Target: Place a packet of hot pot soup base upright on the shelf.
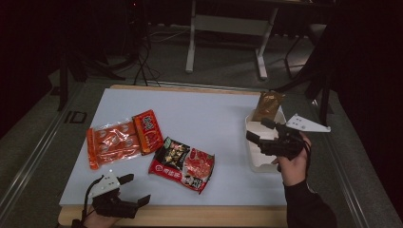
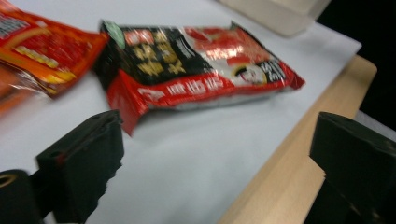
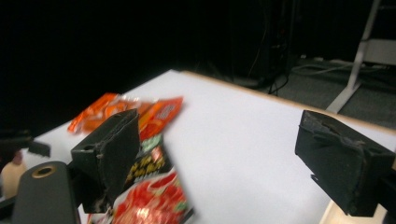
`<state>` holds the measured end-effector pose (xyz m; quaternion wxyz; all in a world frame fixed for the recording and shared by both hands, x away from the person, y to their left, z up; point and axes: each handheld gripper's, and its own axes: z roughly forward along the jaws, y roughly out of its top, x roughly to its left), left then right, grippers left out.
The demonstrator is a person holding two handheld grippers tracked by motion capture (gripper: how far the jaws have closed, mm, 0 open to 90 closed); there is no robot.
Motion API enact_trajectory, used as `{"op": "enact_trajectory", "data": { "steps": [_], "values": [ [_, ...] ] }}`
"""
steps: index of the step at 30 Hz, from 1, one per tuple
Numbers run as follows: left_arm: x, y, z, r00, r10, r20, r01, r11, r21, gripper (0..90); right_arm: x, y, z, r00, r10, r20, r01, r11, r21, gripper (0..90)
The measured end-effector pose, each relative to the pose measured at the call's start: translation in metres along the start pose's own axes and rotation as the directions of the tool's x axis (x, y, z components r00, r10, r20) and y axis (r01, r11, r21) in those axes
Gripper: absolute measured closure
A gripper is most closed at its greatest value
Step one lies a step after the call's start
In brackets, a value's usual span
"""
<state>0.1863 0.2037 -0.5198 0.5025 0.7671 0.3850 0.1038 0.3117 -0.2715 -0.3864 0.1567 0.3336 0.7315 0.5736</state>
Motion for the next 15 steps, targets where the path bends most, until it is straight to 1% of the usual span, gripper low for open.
{"op": "enact_trajectory", "data": {
  "steps": [3,5,6,7,8,9,11,12,13,14,15],
  "values": [
    [0.000,0.001,0.005,0.9999,-0.013,0.007,0.012,0.9988,0.046,7.2,0.012,-0.010,-0.002,0.9997,-0.024,-0.002,0.024,1.000,0.010,14.2],
    [0.001,0.001,0.009,0.9996,-0.022,0.015,0.020,0.9969,0.076,12.7,0.020,-0.019,-0.002,0.9998,-0.016,-0.014,0.016,1.000,0.019,14.2],
    [0.001,0.002,0.010,0.9998,-0.021,0.002,0.021,0.9966,0.080,14.4,0.024,-0.022,-0.002,0.9997,-0.016,-0.018,0.016,1.000,0.021,14.2],
    [0.001,0.003,0.011,0.9997,-0.023,-0.002,0.024,0.9969,0.076,14.7,0.028,-0.026,-0.003,0.9995,-0.021,-0.022,0.021,0.999,0.024,14.2],
    [0.001,0.004,0.011,0.9997,-0.025,-0.003,0.025,0.9966,0.078,17.1,0.032,-0.029,-0.003,0.9991,-0.031,-0.030,0.032,0.999,0.028,14.2],
    [0.000,0.006,0.012,0.9995,-0.026,-0.018,0.028,0.9963,0.081,19.4,0.035,-0.031,-0.003,0.9984,-0.042,-0.038,0.043,0.999,0.031,14.2],
    [0.001,0.008,0.014,0.9989,-0.044,-0.014,0.045,0.9948,0.091,22.2,0.041,-0.035,-0.005,0.9978,-0.043,-0.051,0.045,0.998,0.037,14.3],
    [0.000,0.009,0.014,0.9989,-0.044,-0.017,0.045,0.9945,0.095,26.7,0.044,-0.037,-0.006,0.9974,-0.039,-0.061,0.042,0.998,0.039,14.3],
    [0.000,0.010,0.015,0.9992,-0.039,-0.011,0.040,0.9937,0.105,35.2,0.046,-0.038,-0.007,0.9970,-0.045,-0.063,0.048,0.998,0.044,14.3],
    [0.000,0.011,0.016,0.9995,-0.029,-0.016,0.030,0.9923,0.120,42.8,0.048,-0.040,-0.009,0.9966,-0.052,-0.063,0.055,0.998,0.044,14.3],
    [0.000,0.012,0.017,0.9995,-0.027,-0.012,0.029,0.9914,0.127,50.7,0.050,-0.042,-0.010,0.9964,-0.049,-0.069,0.052,0.998,0.045,14.3]
  ]
}}
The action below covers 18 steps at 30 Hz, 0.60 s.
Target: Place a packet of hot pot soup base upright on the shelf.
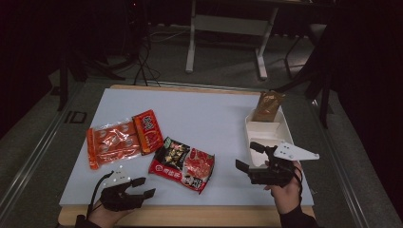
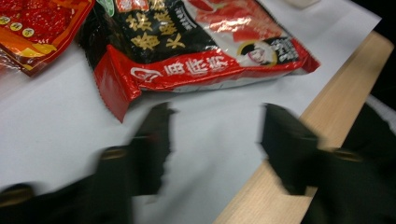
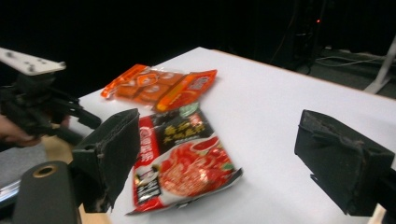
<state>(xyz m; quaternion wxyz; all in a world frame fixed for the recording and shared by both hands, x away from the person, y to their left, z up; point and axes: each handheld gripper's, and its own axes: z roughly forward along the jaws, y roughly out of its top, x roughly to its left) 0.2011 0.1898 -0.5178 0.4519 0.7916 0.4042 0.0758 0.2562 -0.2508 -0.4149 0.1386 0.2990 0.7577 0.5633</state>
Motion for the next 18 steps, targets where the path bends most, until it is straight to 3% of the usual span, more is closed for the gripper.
{"op": "enact_trajectory", "data": {
  "steps": [1,2,3,4,6,11,14,16,18],
  "values": [
    [0.000,0.001,0.001,1.0000,0.004,0.005,-0.004,0.9999,0.012,58.2,0.002,-0.002,-0.001,1.0000,0.002,-0.002,-0.002,1.000,0.000,14.5],
    [-0.001,0.002,0.003,0.9994,0.018,-0.029,-0.017,0.9994,0.030,63.7,0.003,-0.004,-0.003,1.0000,-0.003,0.001,0.003,1.000,-0.007,14.7],
    [-0.001,0.002,0.003,0.9994,0.018,-0.029,-0.017,0.9994,0.030,71.3,0.003,-0.004,-0.003,1.0000,-0.003,0.001,0.003,1.000,-0.007,14.7],
    [-0.002,0.004,0.006,0.9989,0.037,-0.031,-0.035,0.9982,0.049,71.3,0.004,-0.006,-0.004,1.0000,-0.004,-0.001,0.004,1.000,-0.008,14.6],
    [-0.003,0.006,0.011,0.9960,0.067,-0.059,-0.060,0.9925,0.107,87.4,0.006,-0.008,-0.005,0.9999,-0.009,-0.007,0.009,1.000,-0.004,14.7],
    [-0.003,0.007,0.029,0.9908,0.095,-0.096,-0.074,0.9753,0.208,90.0,0.005,-0.005,-0.009,0.9999,-0.007,-0.009,0.007,1.000,-0.028,14.7],
    [-0.001,0.011,0.039,0.9845,0.114,-0.133,-0.081,0.9691,0.233,90.0,0.006,-0.004,-0.010,1.0000,-0.004,-0.008,0.003,1.000,-0.030,14.7],
    [0.005,0.016,0.043,0.9846,0.100,-0.144,-0.063,0.9693,0.237,90.0,0.006,-0.004,-0.009,0.9999,-0.010,-0.003,0.010,1.000,-0.023,14.7],
    [0.009,0.019,0.048,0.9823,0.100,-0.159,-0.056,0.9649,0.257,90.0,0.006,-0.005,-0.007,0.9999,-0.007,-0.008,0.007,1.000,-0.017,14.7]
  ]
}}
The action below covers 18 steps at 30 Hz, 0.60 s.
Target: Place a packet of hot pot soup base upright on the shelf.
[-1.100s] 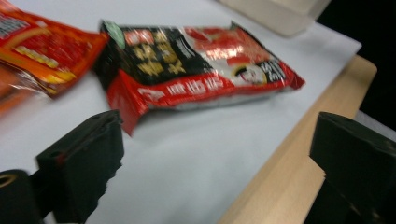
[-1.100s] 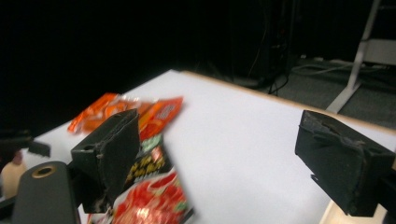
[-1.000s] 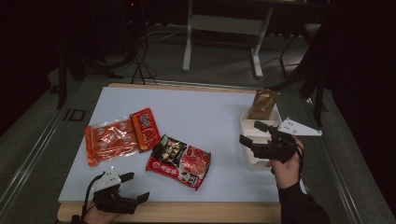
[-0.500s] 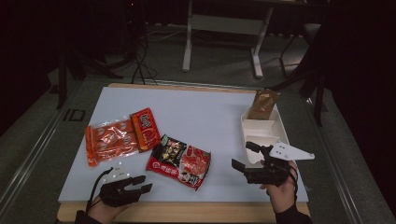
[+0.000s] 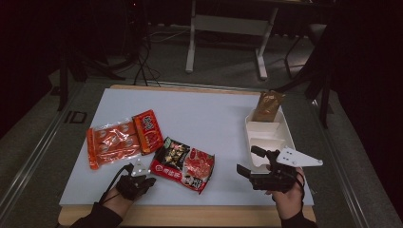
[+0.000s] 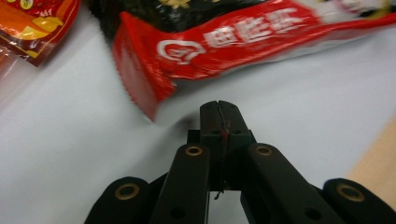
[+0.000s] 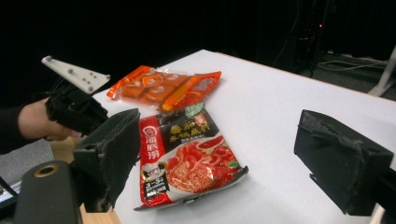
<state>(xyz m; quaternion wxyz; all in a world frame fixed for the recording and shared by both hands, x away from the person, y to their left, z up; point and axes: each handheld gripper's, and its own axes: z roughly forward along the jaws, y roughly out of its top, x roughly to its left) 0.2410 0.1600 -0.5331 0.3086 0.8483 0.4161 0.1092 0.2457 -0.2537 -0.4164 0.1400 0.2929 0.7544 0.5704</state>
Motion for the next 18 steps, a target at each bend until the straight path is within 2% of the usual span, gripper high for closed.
{"op": "enact_trajectory", "data": {
  "steps": [1,2,7,8,10,11,12,15,17,18],
  "values": [
    [0.001,0.002,0.002,1.0000,-0.005,-0.007,0.005,1.0000,0.004,90.0,0.000,0.000,0.001,1.0000,-0.002,0.002,0.002,1.000,0.005,14.7],
    [0.000,0.004,0.005,0.9998,0.011,-0.019,-0.010,0.9998,0.017,90.0,-0.001,-0.001,0.001,1.0000,-0.002,0.000,0.002,1.000,0.009,14.7],
    [0.001,0.019,0.017,0.9999,0.014,-0.001,-0.014,0.9995,0.028,90.0,-0.002,-0.004,0.003,1.0000,0.004,-0.005,-0.004,1.000,0.020,14.7],
    [0.001,0.022,0.019,0.9998,0.016,-0.013,-0.016,0.9995,0.026,90.0,-0.003,-0.004,0.003,1.0000,0.005,-0.005,-0.005,1.000,0.025,14.7],
    [0.005,0.028,0.023,1.0000,-0.001,-0.007,0.001,0.9997,0.026,90.0,-0.004,-0.005,0.004,0.9999,0.014,-0.009,-0.014,1.000,0.024,14.7],
    [0.006,0.031,0.025,0.9998,-0.006,-0.017,0.006,0.9996,0.026,90.0,-0.005,-0.006,0.005,0.9998,0.017,-0.010,-0.017,0.999,0.029,14.7],
    [0.007,0.033,0.027,0.9997,0.003,-0.022,-0.002,0.9996,0.030,90.0,-0.005,-0.007,0.005,0.9998,0.017,-0.010,-0.016,0.999,0.035,14.7],
    [0.012,0.040,0.031,0.9996,-0.015,-0.026,0.016,0.9993,0.033,90.0,-0.004,-0.007,0.006,0.9997,0.014,-0.018,-0.013,0.999,0.035,14.7],
    [0.014,0.045,0.034,0.9989,-0.011,-0.045,0.013,0.9993,0.034,90.0,-0.004,-0.007,0.006,0.9998,0.009,-0.019,-0.008,0.999,0.034,14.7],
    [0.015,0.048,0.036,0.9991,-0.010,-0.042,0.012,0.9991,0.040,90.0,-0.003,-0.007,0.006,0.9998,0.008,-0.020,-0.007,0.999,0.036,14.7]
  ]
}}
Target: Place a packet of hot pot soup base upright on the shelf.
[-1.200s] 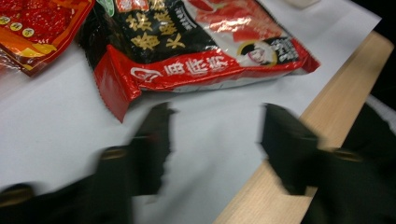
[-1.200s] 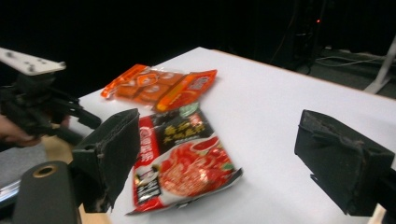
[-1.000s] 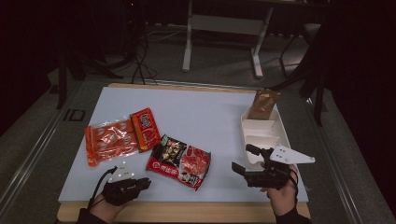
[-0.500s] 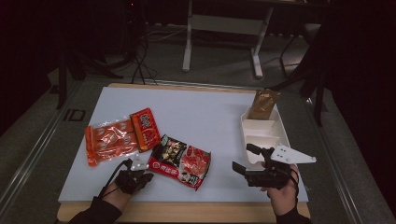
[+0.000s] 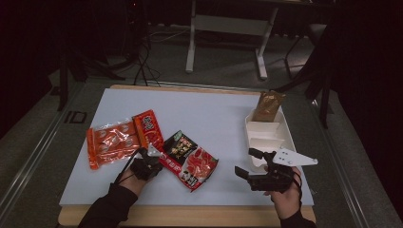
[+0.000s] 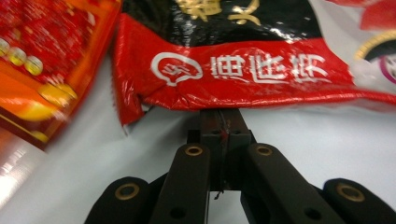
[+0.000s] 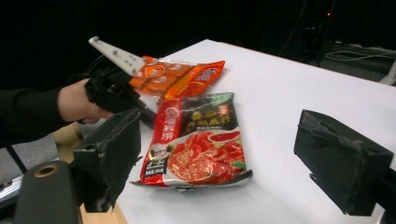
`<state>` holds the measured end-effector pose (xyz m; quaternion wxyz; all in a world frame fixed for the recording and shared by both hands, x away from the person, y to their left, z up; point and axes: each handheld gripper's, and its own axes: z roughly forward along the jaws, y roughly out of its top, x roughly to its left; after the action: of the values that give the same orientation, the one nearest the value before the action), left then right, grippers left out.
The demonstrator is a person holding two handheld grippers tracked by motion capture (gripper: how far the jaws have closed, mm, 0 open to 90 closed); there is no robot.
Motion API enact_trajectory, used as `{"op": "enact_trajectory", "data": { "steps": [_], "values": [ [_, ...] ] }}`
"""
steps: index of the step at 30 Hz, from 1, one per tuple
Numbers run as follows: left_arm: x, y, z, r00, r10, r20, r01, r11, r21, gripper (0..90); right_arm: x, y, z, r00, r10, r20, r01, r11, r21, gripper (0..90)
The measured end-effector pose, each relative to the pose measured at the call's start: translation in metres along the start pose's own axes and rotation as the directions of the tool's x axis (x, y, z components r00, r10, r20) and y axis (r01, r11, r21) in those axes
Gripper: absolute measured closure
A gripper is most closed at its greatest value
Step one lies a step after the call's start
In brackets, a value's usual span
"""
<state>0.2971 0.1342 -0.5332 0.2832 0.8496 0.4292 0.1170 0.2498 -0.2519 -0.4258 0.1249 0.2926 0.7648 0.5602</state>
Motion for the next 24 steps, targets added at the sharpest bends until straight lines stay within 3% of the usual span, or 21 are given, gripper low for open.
{"op": "enact_trajectory", "data": {
  "steps": [5,11,19,24],
  "values": [
    [0.001,0.011,0.006,0.9999,0.004,-0.016,-0.004,1.0000,0.004,90.0,0.001,-0.001,0.002,0.9999,-0.010,-0.003,0.010,1.000,0.011,14.7],
    [0.002,0.029,0.014,0.9999,0.013,0.009,-0.013,0.9997,0.020,90.0,0.000,0.000,0.001,1.0000,-0.002,-0.008,0.002,1.000,0.004,14.7],
    [-0.004,0.052,0.026,0.9986,0.053,0.007,-0.053,0.9981,0.030,90.0,-0.002,-0.001,-0.001,1.0000,-0.005,0.003,0.005,1.000,0.005,14.7],
    [-0.006,0.063,0.030,0.9983,0.052,0.024,-0.053,0.9983,0.025,90.0,-0.004,-0.002,-0.002,1.0000,0.002,0.006,-0.002,1.000,-0.002,14.7]
  ]
}}
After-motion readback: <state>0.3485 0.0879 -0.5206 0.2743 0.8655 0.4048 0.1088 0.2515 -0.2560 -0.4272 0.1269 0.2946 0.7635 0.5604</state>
